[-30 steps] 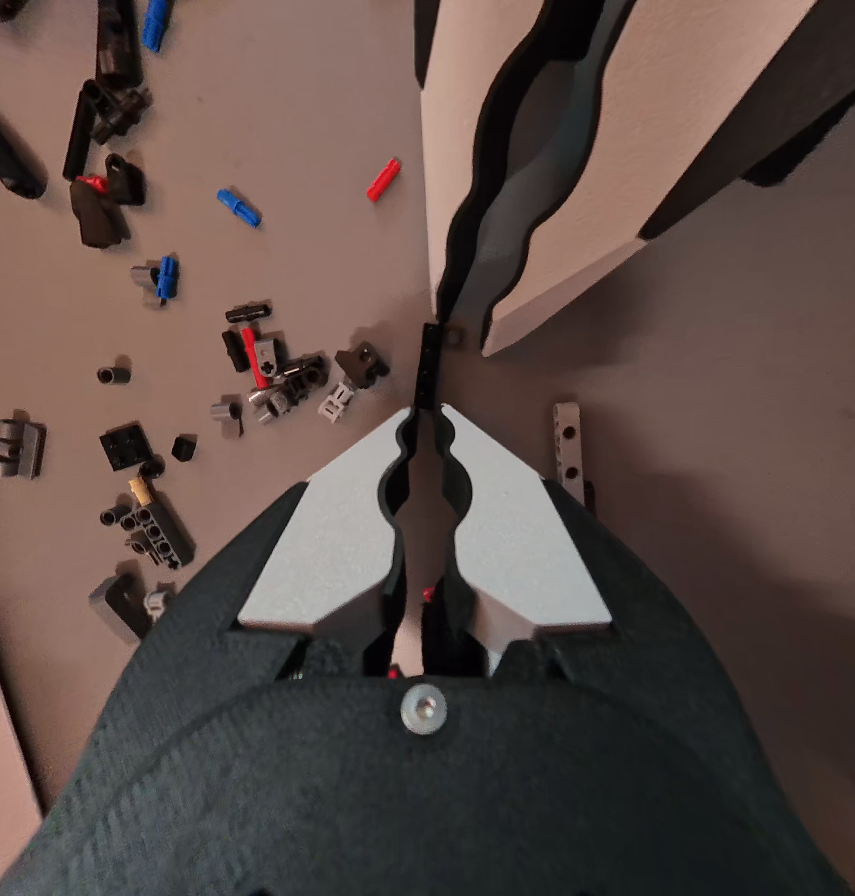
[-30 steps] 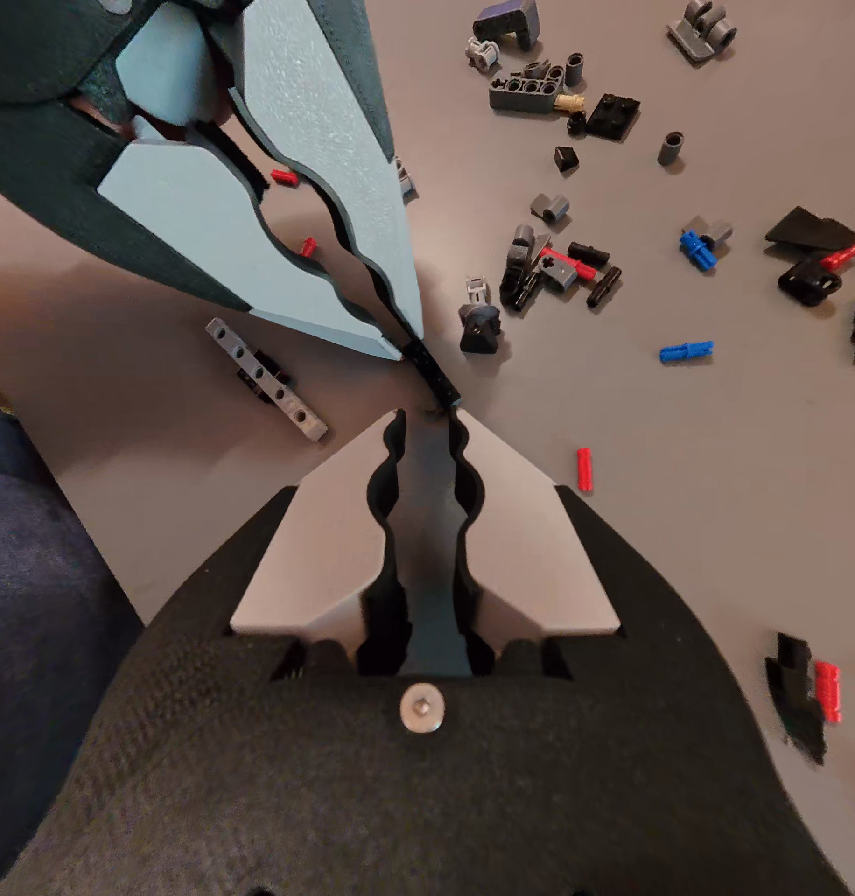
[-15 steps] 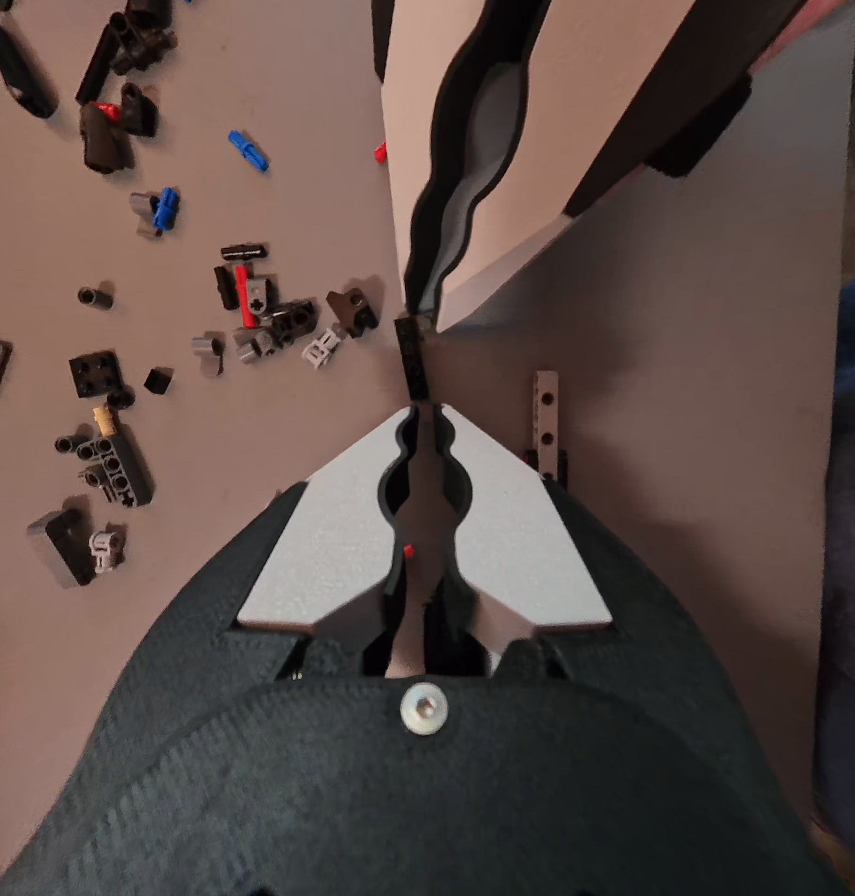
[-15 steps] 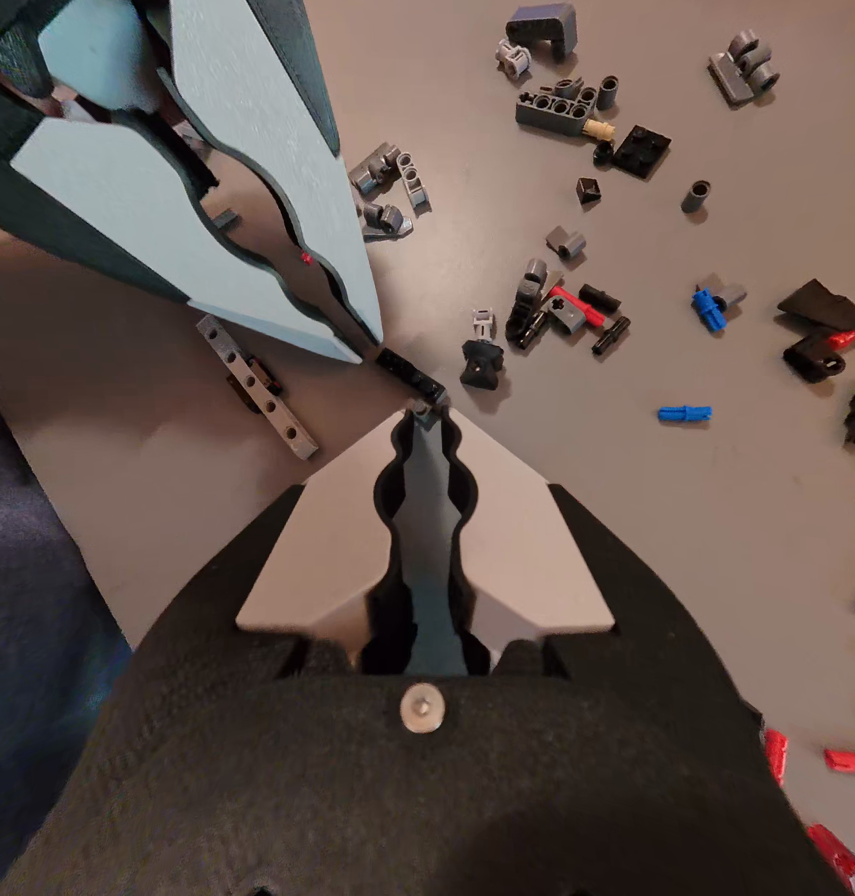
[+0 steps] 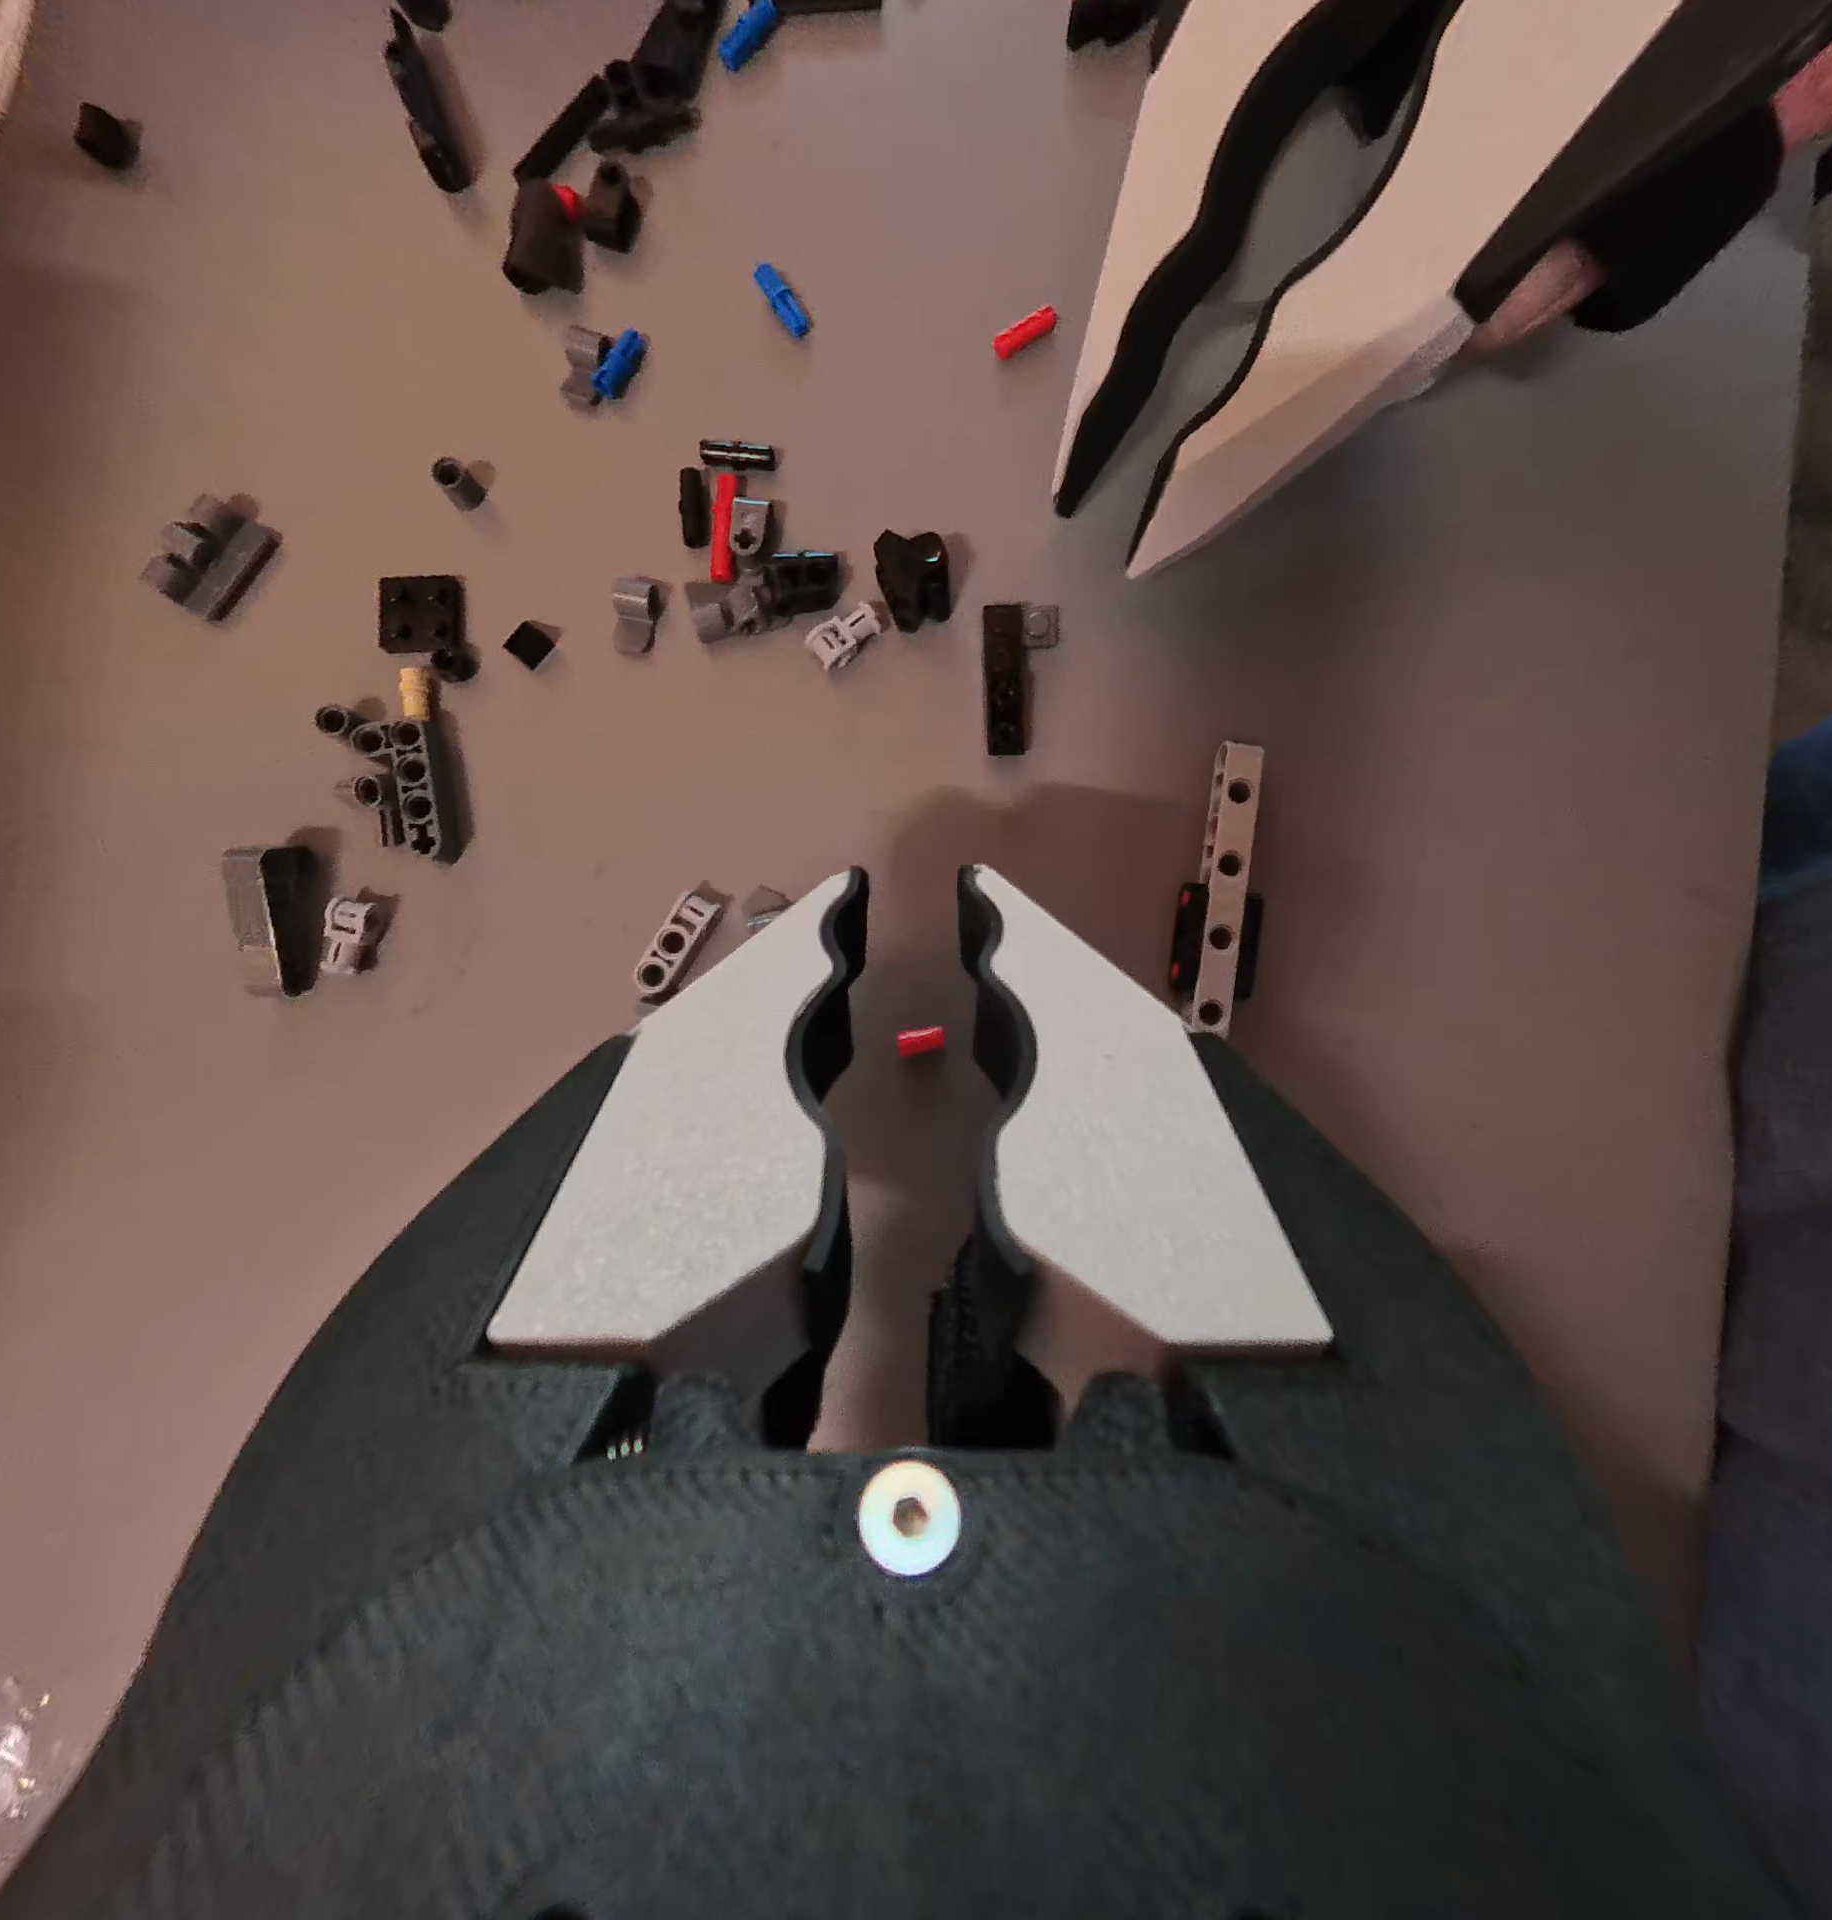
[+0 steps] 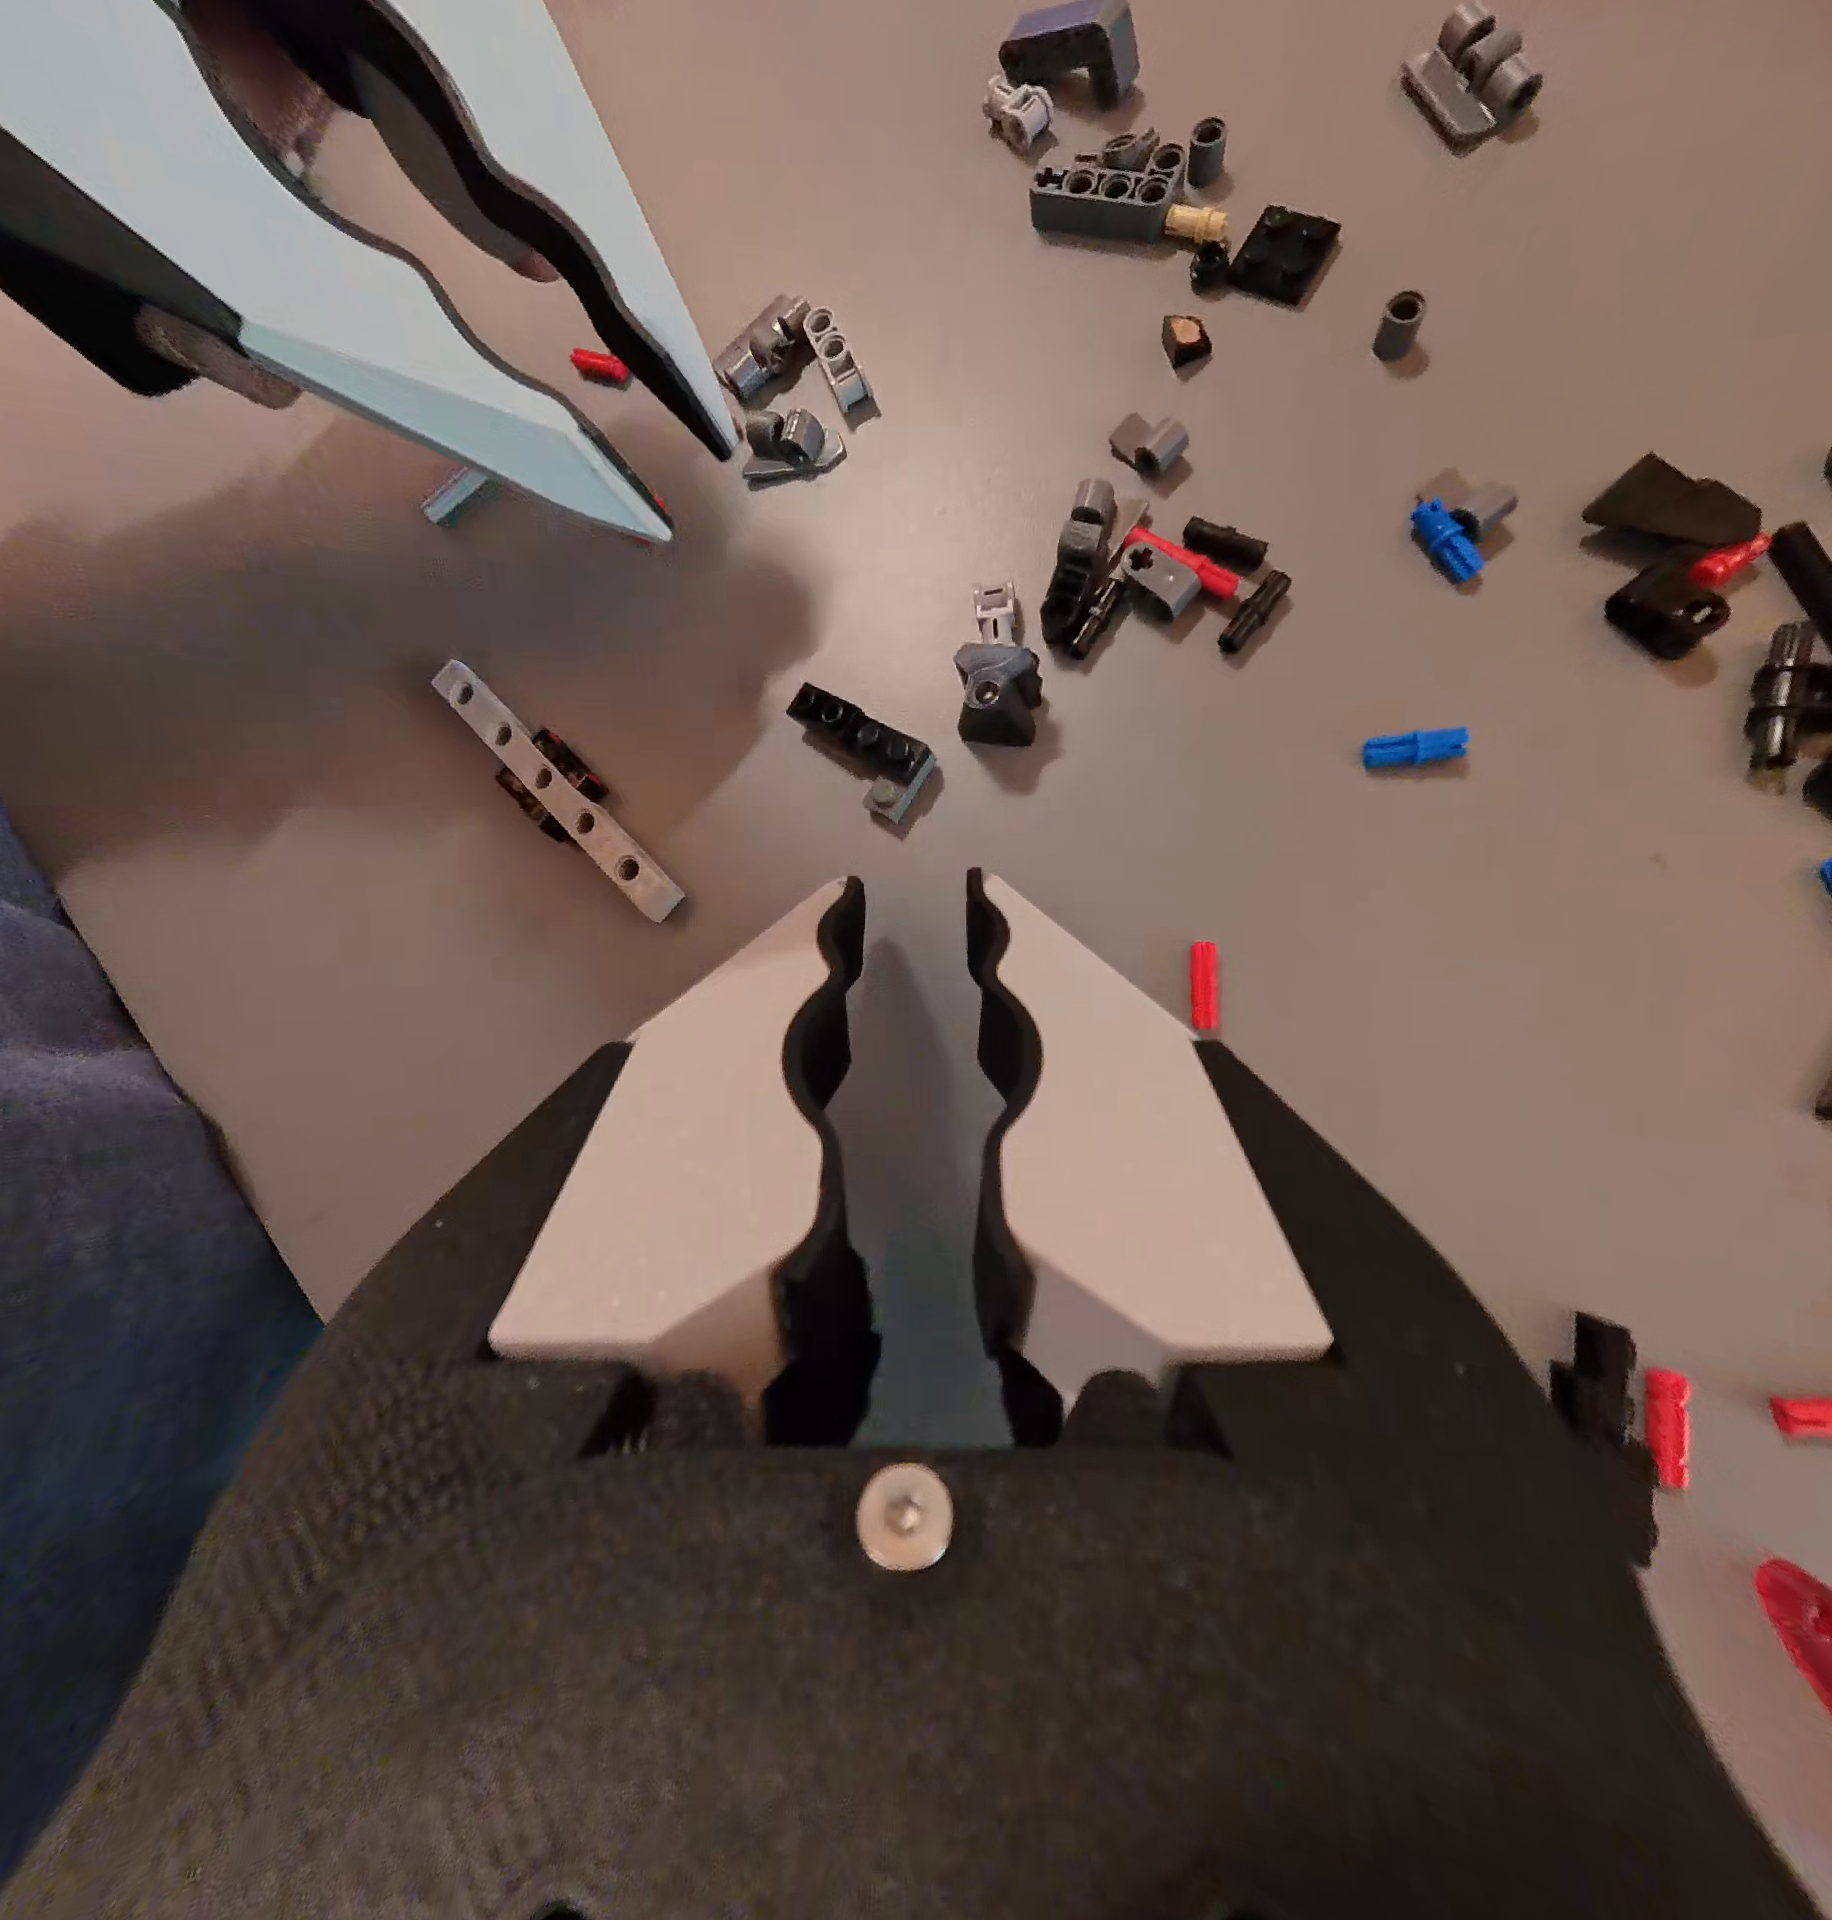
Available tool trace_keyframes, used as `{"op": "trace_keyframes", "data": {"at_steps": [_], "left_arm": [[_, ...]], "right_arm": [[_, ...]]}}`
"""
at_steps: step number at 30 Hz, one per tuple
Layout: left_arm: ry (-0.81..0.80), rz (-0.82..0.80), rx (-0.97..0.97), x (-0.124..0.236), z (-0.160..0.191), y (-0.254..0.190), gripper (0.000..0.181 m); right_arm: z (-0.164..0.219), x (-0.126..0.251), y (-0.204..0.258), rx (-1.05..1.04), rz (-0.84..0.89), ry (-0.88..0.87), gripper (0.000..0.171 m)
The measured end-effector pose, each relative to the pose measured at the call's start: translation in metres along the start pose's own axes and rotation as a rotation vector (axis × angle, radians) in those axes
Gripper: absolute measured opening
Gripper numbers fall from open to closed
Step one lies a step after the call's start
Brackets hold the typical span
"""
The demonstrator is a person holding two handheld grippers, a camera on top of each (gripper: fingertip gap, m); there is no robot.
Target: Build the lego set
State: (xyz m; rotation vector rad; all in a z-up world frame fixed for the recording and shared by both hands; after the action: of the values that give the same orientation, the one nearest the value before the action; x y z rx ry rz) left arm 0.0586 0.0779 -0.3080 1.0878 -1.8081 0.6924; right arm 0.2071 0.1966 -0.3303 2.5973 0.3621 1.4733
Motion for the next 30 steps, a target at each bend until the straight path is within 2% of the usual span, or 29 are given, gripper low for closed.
{"op": "trace_keyframes", "data": {"at_steps": [13,23,26,28,30], "left_arm": [[-0.016,-0.038,0.083,0.005,0.010,-0.001,0.018],[-0.030,-0.066,0.170,0.011,0.021,-0.003,0.017],[-0.034,-0.069,0.182,0.012,0.022,-0.004,0.017],[-0.034,-0.074,0.188,0.013,0.022,-0.005,0.017],[-0.042,-0.073,0.189,0.014,0.021,-0.007,0.017]], "right_arm": [[-0.004,-0.004,0.003,0.050,0.029,0.003,0.027],[-0.009,-0.011,0.001,0.087,0.037,0.007,0.020],[-0.011,-0.013,0.000,0.138,0.016,0.013,0.012],[-0.014,-0.013,-0.001,0.147,-0.003,0.017,0.020],[-0.014,-0.007,-0.003,0.153,-0.004,0.002,0.021]]}}
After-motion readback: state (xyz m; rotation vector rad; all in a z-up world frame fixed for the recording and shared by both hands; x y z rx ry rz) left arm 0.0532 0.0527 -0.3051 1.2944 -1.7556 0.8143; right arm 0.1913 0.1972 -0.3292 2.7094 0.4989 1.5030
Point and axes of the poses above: each gripper's, where its closed fingertips meet, x back along the fingers, z out of its underside, y = z × x across the jaws, the point moved 9 cm from there along x, back along the fingers, and after that the axes turned 11 degrees about y, right-handed, at the moved point
